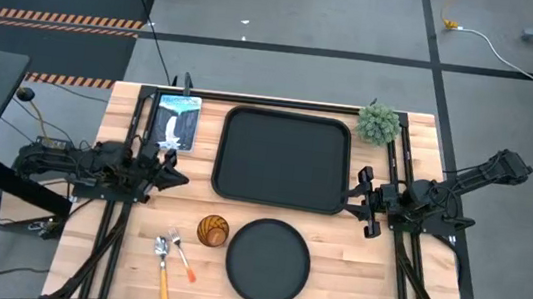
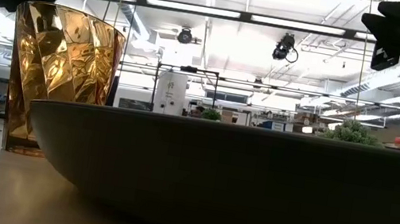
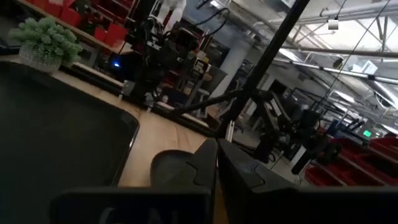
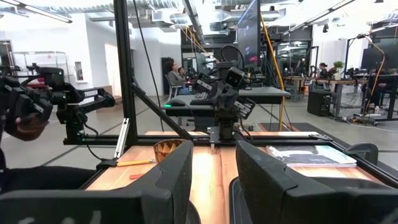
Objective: Pick and place plate/cup/fork/spoon on tray
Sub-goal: Put the orange cup on the top right on the black tray
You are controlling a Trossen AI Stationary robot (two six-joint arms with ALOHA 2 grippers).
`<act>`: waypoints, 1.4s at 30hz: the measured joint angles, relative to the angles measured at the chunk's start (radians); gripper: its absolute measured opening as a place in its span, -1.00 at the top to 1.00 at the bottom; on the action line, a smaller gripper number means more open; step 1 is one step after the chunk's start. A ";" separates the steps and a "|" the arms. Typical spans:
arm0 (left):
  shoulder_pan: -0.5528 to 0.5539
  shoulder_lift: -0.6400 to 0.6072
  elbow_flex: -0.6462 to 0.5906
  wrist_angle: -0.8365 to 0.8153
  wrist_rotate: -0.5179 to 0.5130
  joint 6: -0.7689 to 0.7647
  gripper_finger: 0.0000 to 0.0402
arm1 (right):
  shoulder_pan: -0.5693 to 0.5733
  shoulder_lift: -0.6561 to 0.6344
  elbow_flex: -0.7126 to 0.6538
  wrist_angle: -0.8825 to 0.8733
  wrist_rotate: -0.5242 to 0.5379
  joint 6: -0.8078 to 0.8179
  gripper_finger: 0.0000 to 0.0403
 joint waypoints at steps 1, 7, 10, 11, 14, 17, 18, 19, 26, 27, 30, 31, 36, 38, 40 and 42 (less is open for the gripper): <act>-0.003 0.011 0.010 -0.023 0.012 0.006 0.89 | 0.000 0.000 0.000 0.000 0.000 0.000 0.35; -0.035 0.121 0.074 -0.072 0.015 0.013 0.87 | 0.000 0.000 0.000 0.000 0.000 0.000 0.35; -0.050 0.187 0.103 -0.092 0.014 0.021 0.81 | 0.000 0.000 0.000 0.000 0.000 0.000 0.35; -0.053 0.210 0.110 -0.108 0.007 0.021 0.78 | 0.000 0.000 0.000 0.000 0.000 0.000 0.35; -0.057 0.277 0.128 -0.160 -0.009 0.016 0.67 | 0.000 0.000 0.000 0.000 0.000 0.000 0.35; -0.057 0.332 0.141 -0.194 -0.011 -0.012 0.55 | 0.000 0.000 0.000 0.000 0.000 0.000 0.35; -0.057 0.348 0.145 -0.203 -0.008 -0.021 0.51 | 0.000 0.000 0.000 0.000 0.000 0.000 0.35; -0.057 0.362 0.150 -0.216 0.001 -0.034 0.47 | 0.000 0.000 0.000 0.000 0.000 0.000 0.35; -0.074 0.461 0.197 -0.291 0.026 -0.086 0.30 | 0.000 0.000 0.000 0.000 0.000 0.000 0.35; -0.082 0.477 0.209 -0.291 0.020 -0.091 0.27 | 0.000 0.000 0.000 0.000 0.000 0.000 0.35; -0.108 0.528 0.245 -0.292 -0.025 -0.097 0.20 | 0.000 0.000 0.000 0.000 0.000 0.000 0.35; -0.116 0.548 0.261 -0.297 -0.042 -0.097 0.18 | 0.000 0.000 0.000 0.000 0.000 0.000 0.35; -0.152 0.678 0.370 -0.349 -0.095 -0.113 0.14 | 0.000 0.000 0.000 0.000 0.000 0.000 0.35; -0.165 0.736 0.412 -0.363 -0.097 -0.116 0.13 | 0.000 0.000 0.000 0.000 0.000 0.000 0.35; -0.179 0.791 0.455 -0.377 -0.098 -0.116 0.13 | 0.000 0.000 0.000 0.000 0.000 0.000 0.35; -0.193 0.842 0.493 -0.400 -0.099 -0.116 0.13 | 0.000 0.000 0.000 0.000 0.000 0.000 0.35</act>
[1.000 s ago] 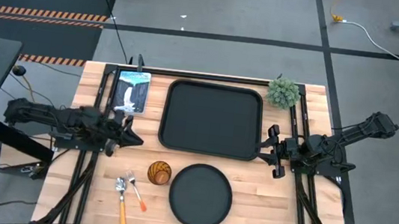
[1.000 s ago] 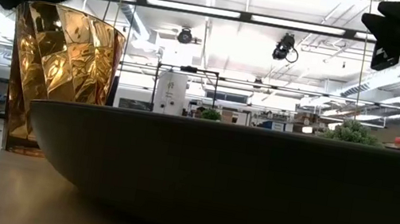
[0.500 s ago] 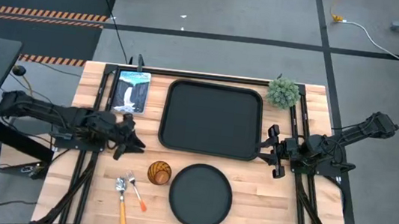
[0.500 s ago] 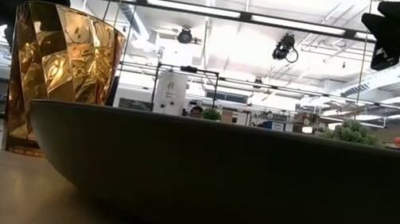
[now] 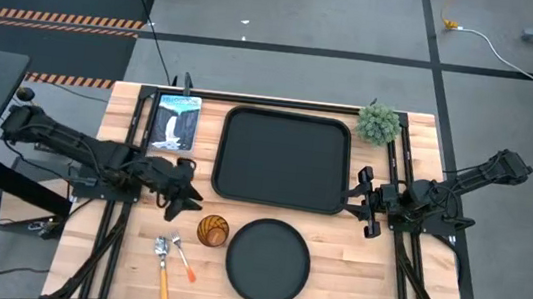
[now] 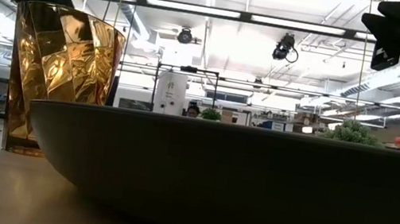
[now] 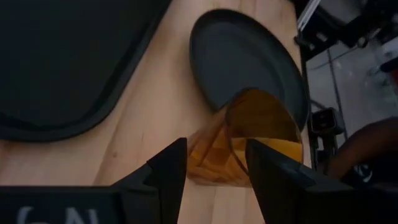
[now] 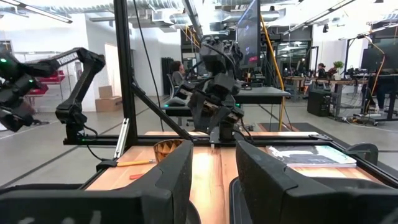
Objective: Pick and place plate/cup/fork/spoon on tray
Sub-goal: Put the orange cup on the top right on the black tray
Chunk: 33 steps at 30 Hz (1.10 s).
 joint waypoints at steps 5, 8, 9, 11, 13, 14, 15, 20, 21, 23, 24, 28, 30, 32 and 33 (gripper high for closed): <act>-0.034 0.101 0.091 -0.043 0.000 0.000 0.13 | 0.000 0.000 0.000 0.000 0.000 0.000 0.35; -0.050 0.148 0.145 -0.088 -0.011 -0.004 0.13 | 0.000 0.000 0.000 0.000 0.000 0.000 0.35; -0.054 0.165 0.166 -0.110 -0.020 -0.005 0.13 | 0.000 0.000 0.000 0.000 0.000 0.000 0.35; -0.064 0.199 0.210 -0.172 -0.038 -0.006 0.13 | 0.000 0.000 0.000 0.000 0.000 0.000 0.35; -0.071 0.240 0.259 -0.235 -0.056 -0.005 0.13 | 0.000 0.000 0.000 0.000 0.000 0.000 0.35; -0.071 0.262 0.283 -0.259 -0.059 -0.005 0.13 | 0.000 0.000 0.000 0.000 0.000 0.000 0.35; -0.071 0.282 0.305 -0.286 -0.059 -0.005 0.13 | 0.000 0.000 0.000 0.000 0.000 0.000 0.35; -0.071 0.382 0.400 -0.369 -0.056 -0.001 0.13 | 0.000 0.000 0.000 0.000 0.000 0.000 0.35; -0.071 0.401 0.419 -0.383 -0.056 0.000 0.13 | 0.000 0.000 0.000 0.000 0.000 0.000 0.35; -0.071 0.436 0.453 -0.426 -0.056 0.000 0.13 | 0.000 0.000 0.000 0.000 0.000 0.000 0.35; -0.071 0.456 0.472 -0.442 -0.054 0.002 0.13 | 0.000 0.000 0.000 0.000 0.000 0.000 0.35; -0.071 0.525 0.531 -0.495 -0.048 0.026 0.13 | 0.000 0.000 0.000 0.000 0.000 0.000 0.35; -0.071 0.558 0.548 -0.510 -0.048 0.035 0.13 | 0.000 0.000 0.000 0.000 0.000 0.000 0.35; -0.071 0.586 0.551 -0.528 -0.048 0.050 0.13 | 0.000 0.000 0.000 0.000 0.000 0.000 0.35; -0.071 0.597 0.551 -0.523 -0.048 0.058 0.13 | 0.000 0.000 0.000 0.000 0.000 0.000 0.35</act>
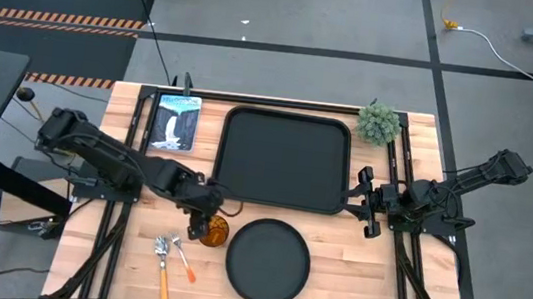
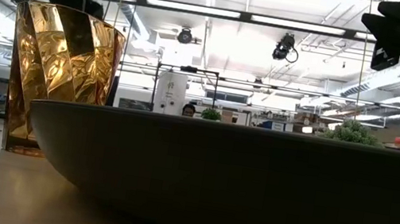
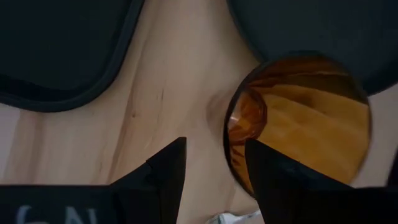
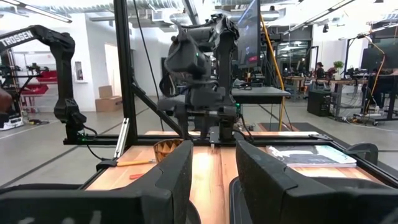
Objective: Pick and place plate/cup/fork/spoon on tray
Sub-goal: Put the orange cup on the top right on the black tray
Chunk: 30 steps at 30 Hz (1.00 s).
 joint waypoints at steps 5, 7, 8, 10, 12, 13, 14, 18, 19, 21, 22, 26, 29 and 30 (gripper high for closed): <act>0.000 0.043 0.001 -0.006 0.000 0.021 0.13 | 0.000 0.000 0.000 0.000 0.000 0.000 0.35; 0.000 0.047 0.001 -0.012 0.000 0.028 0.14 | 0.000 0.000 0.000 0.001 0.000 0.000 0.35; 0.000 0.049 0.002 -0.007 0.000 0.029 0.15 | 0.000 0.000 0.000 0.000 0.000 0.000 0.35; 0.000 0.054 0.001 -0.013 0.000 0.029 0.18 | 0.000 0.000 0.000 0.001 0.000 0.000 0.35; 0.000 0.056 0.001 -0.006 0.000 0.028 0.23 | 0.000 0.000 0.000 0.001 0.000 0.000 0.35; 0.000 0.057 0.001 -0.008 0.000 0.028 0.27 | 0.000 0.000 0.000 0.001 0.000 0.000 0.35; 0.000 0.058 0.001 -0.009 0.002 0.028 0.30 | 0.000 0.000 0.000 0.001 0.000 0.000 0.35; 0.001 0.058 0.001 -0.007 0.008 0.021 0.46 | 0.000 0.000 0.000 0.001 0.000 0.000 0.35; 0.002 0.058 0.001 -0.007 0.008 0.021 0.50 | 0.000 0.000 0.000 0.001 0.000 0.000 0.35; 0.004 0.058 0.001 -0.008 0.008 0.019 0.58 | 0.000 0.000 0.000 0.001 0.000 0.000 0.35; 0.004 0.058 0.001 -0.008 0.008 0.015 0.62 | 0.000 0.000 0.000 0.001 0.000 0.000 0.35; 0.032 0.058 0.001 -0.024 0.020 0.001 0.84 | 0.000 0.000 0.000 0.001 0.000 0.000 0.35; 0.067 0.058 0.001 -0.040 0.052 0.014 0.93 | 0.000 0.000 0.000 0.001 0.000 0.000 0.35; 0.079 0.058 0.001 -0.042 0.060 0.020 0.93 | 0.000 0.000 0.000 0.001 0.000 0.000 0.35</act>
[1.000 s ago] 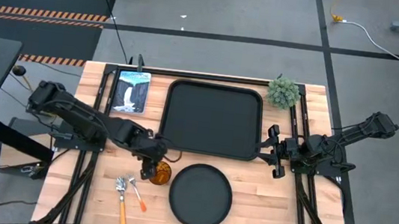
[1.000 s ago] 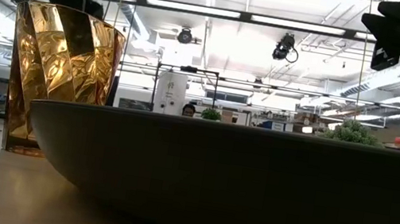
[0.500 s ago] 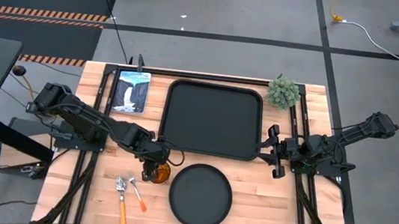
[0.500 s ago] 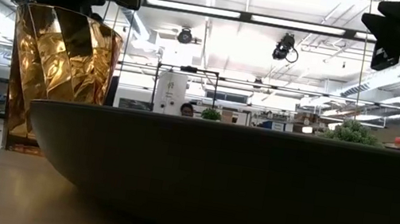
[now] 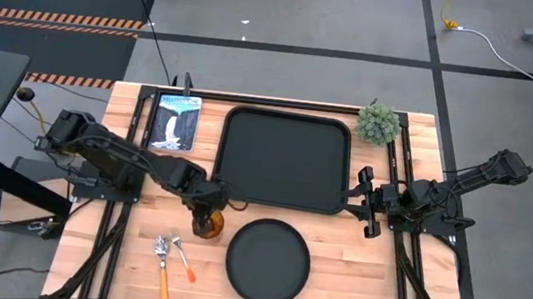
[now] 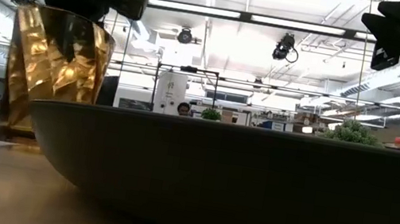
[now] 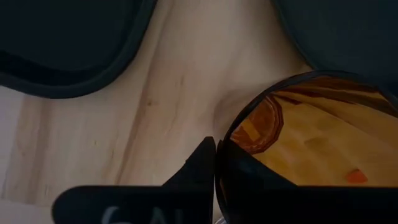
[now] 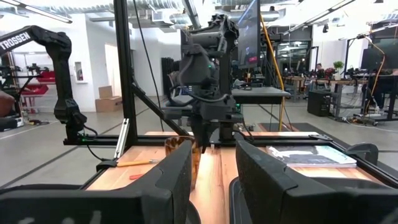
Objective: Pick and place plate/cup/fork/spoon on tray
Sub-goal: Put the orange cup on the top right on the black tray
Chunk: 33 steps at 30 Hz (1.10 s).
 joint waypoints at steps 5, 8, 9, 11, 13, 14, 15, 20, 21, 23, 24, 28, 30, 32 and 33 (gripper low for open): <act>0.055 0.000 0.024 -0.037 0.053 0.055 0.93 | 0.000 0.000 0.000 0.000 0.000 0.000 0.35; 0.088 0.000 0.090 -0.087 0.072 0.110 0.93 | 0.000 0.000 0.000 0.000 0.000 0.000 0.35; 0.101 -0.001 0.115 -0.124 0.072 0.131 0.93 | 0.000 0.000 0.000 0.000 0.000 0.000 0.35; 0.135 -0.001 0.163 -0.166 0.060 0.170 0.93 | 0.000 0.000 0.000 0.000 0.000 0.000 0.35; 0.176 -0.002 0.200 -0.164 0.026 0.216 0.93 | 0.000 0.000 0.000 0.000 0.000 0.000 0.35; 0.200 -0.002 0.213 -0.163 0.015 0.241 0.93 | 0.000 0.000 0.000 0.000 0.000 0.000 0.35; 0.226 0.003 0.223 -0.157 0.007 0.264 0.93 | 0.000 0.000 0.000 0.000 0.000 0.000 0.35; 0.354 0.077 0.264 -0.105 -0.013 0.392 0.93 | 0.000 0.000 0.000 0.000 0.000 0.000 0.35; 0.376 0.097 0.272 -0.081 -0.018 0.418 0.93 | 0.000 0.000 0.000 0.000 0.000 0.000 0.35; 0.415 0.136 0.286 -0.027 -0.019 0.467 0.93 | 0.000 0.000 0.000 0.000 0.000 0.000 0.35; 0.434 0.159 0.294 -0.001 -0.020 0.485 0.93 | 0.000 0.000 0.000 0.000 0.000 0.000 0.35; 0.489 0.266 0.371 0.061 -0.019 0.563 0.93 | 0.000 0.000 0.000 0.000 0.000 0.000 0.35; 0.509 0.329 0.436 0.060 -0.019 0.601 0.93 | 0.000 0.000 0.000 0.000 0.000 0.000 0.35; 0.523 0.399 0.518 0.061 -0.019 0.639 0.93 | 0.000 0.000 0.000 0.000 0.000 0.000 0.35; 0.529 0.433 0.561 0.058 -0.019 0.661 0.93 | 0.000 0.000 0.000 0.000 0.000 0.000 0.35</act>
